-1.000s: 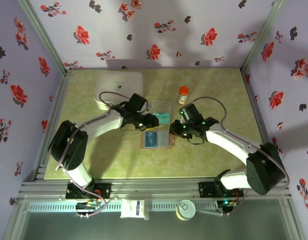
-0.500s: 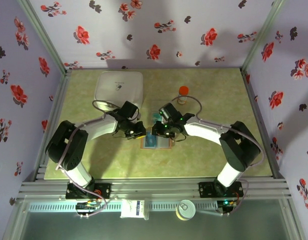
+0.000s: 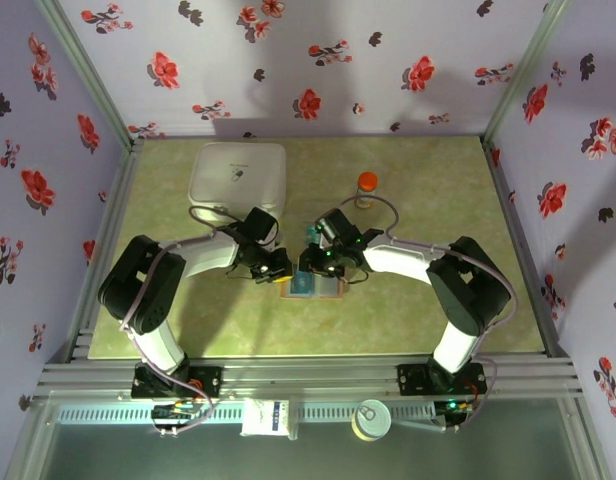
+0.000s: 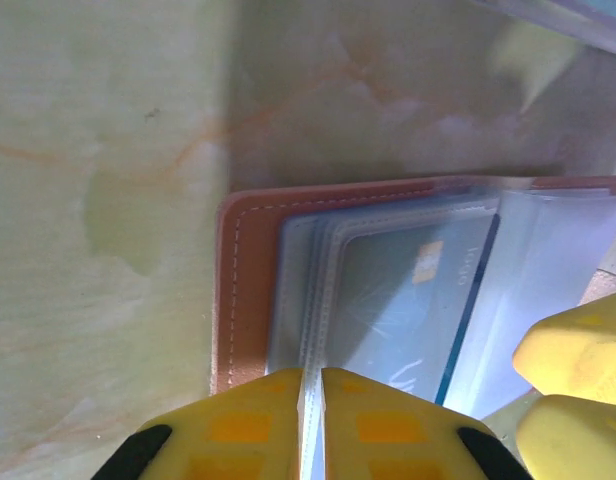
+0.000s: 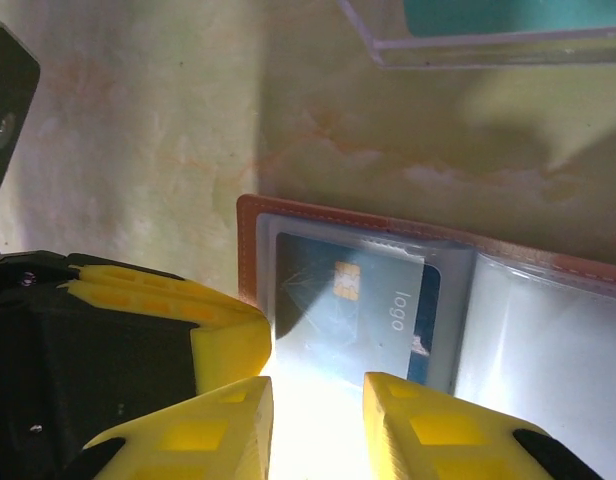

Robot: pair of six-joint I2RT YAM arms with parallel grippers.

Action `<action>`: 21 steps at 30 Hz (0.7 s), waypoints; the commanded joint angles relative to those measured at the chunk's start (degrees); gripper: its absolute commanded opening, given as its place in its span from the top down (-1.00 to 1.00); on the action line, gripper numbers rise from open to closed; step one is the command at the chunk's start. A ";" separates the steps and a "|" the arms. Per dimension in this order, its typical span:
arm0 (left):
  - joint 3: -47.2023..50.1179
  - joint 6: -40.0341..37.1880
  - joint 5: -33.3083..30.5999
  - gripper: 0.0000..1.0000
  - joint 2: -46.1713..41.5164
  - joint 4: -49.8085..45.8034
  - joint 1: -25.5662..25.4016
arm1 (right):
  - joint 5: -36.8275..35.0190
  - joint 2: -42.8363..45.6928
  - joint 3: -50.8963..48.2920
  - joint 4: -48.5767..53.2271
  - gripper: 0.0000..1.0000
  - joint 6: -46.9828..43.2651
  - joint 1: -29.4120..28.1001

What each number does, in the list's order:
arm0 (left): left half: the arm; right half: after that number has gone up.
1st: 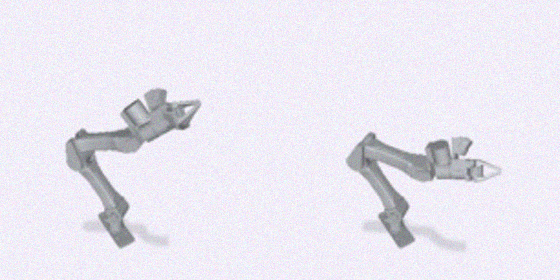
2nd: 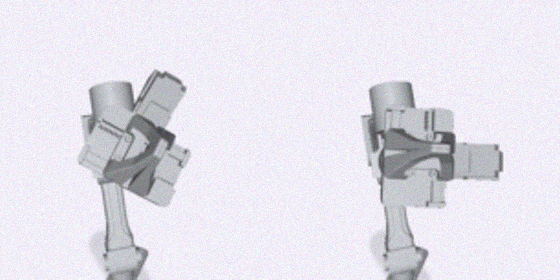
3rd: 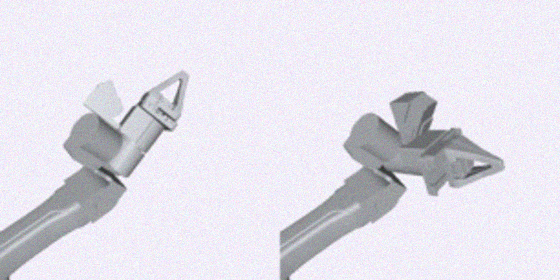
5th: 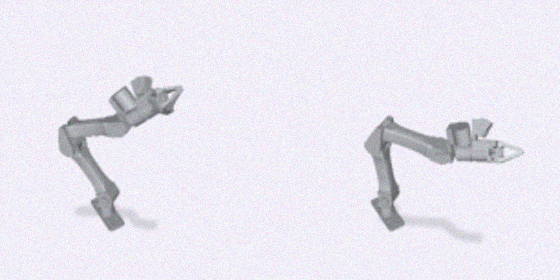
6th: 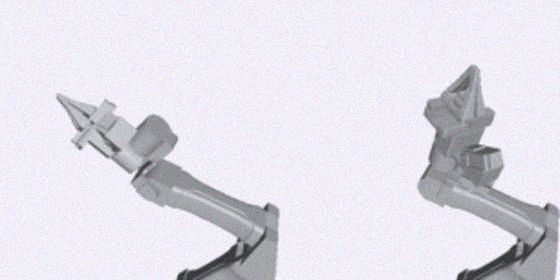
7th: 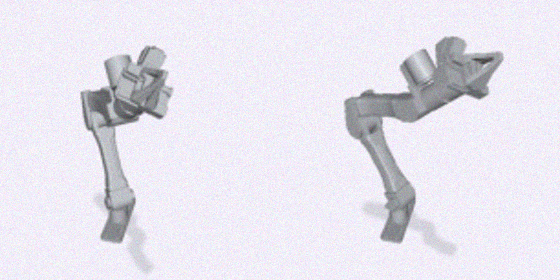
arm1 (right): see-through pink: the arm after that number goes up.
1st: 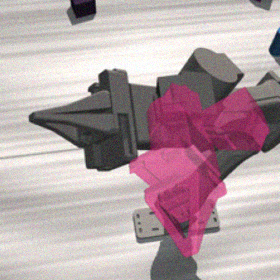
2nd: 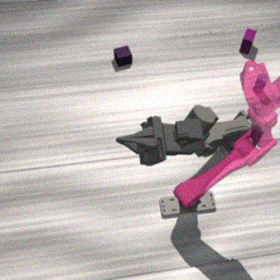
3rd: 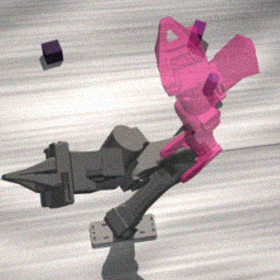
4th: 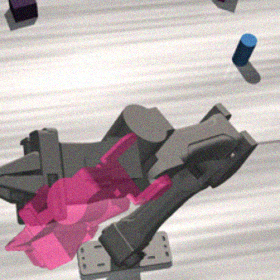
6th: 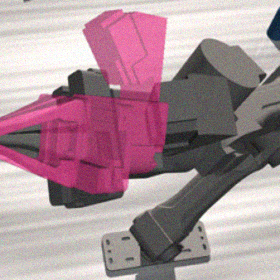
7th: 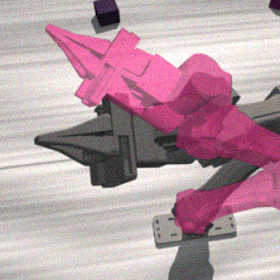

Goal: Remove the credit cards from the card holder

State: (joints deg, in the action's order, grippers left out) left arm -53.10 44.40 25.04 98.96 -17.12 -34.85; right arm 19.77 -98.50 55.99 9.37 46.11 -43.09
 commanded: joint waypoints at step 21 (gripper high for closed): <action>1.47 -0.45 0.60 0.79 0.80 -0.15 0.48 | 2.23 -2.40 -3.21 -3.67 0.55 1.42 -0.33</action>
State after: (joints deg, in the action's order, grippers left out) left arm -52.62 44.42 25.98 99.39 -16.05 -34.70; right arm 20.71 -100.05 53.39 7.03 47.00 -43.09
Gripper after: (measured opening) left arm 0.104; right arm 0.234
